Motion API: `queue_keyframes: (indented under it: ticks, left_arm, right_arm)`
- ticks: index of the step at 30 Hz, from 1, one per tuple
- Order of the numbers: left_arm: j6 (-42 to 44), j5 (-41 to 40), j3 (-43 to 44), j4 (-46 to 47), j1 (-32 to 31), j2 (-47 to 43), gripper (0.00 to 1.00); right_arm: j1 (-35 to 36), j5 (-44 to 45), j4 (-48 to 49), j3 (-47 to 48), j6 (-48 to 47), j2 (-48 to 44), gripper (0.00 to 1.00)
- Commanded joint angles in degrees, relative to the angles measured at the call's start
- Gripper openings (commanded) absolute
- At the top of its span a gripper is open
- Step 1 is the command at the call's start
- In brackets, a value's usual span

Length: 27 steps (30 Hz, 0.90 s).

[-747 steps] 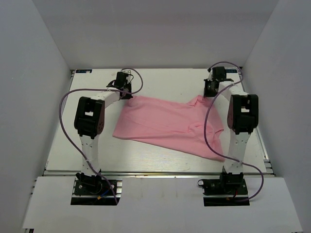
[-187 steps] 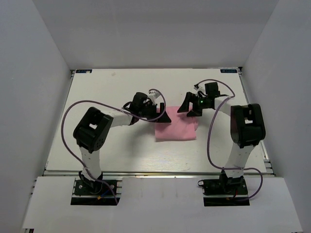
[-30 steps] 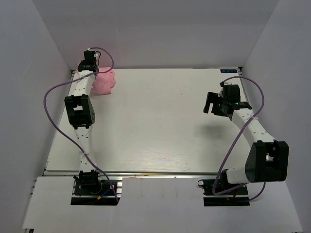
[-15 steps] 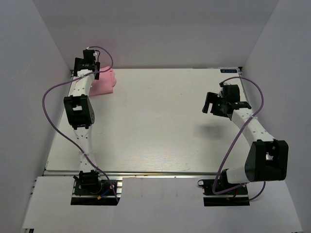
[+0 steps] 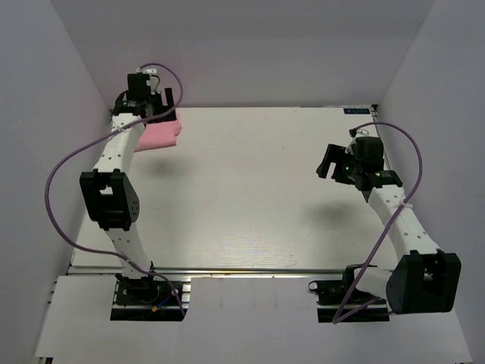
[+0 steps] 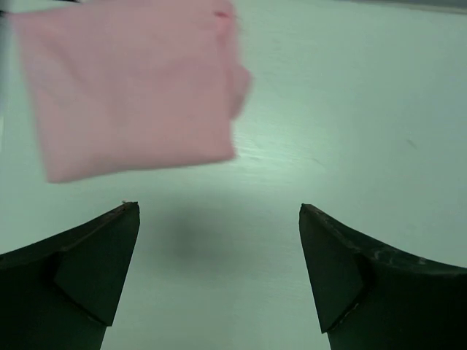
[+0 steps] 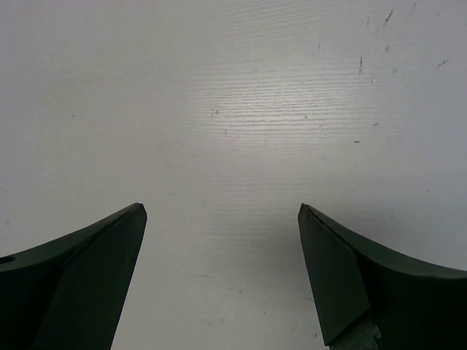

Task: Fold and stack the t-shirts
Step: Put the neatly folded tshirt into the corner of the board with the left arm

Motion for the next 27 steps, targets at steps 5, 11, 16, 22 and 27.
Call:
queue_keyframes:
  ticks: [5, 11, 16, 22, 27]
  left_arm:
    - [-11.6, 8.5, -33.0, 11.0, -16.2, -20.6, 1.00]
    - [-17.0, 3.9, -53.9, 18.3, -27.8, -37.9, 1.00]
    - [-18.2, -3.5, -59.3, 15.1, -34.5, -43.1, 1.00]
    - [-19.2, -7.4, -61.4, 13.1, -37.3, -46.8, 1.00]
    - [-19.2, -10.9, -60.4, 11.8, -39.2, -47.3, 1.00]
  right_arm:
    - [-0.1, -2.1, 1.0, -4.9, 0.7, -8.0, 0.90]
    - [0.0, -3.1, 0.6, -10.4, 1.2, -12.8, 0.90]
    - [0.0, -4.9, 1.9, -14.4, 2.8, -16.2, 0.90]
    - [0.0, -6.1, 4.3, -18.1, 4.6, -22.1, 0.90]
    - [-0.1, -6.1, 5.5, -18.8, 4.1, -25.4, 0.90]
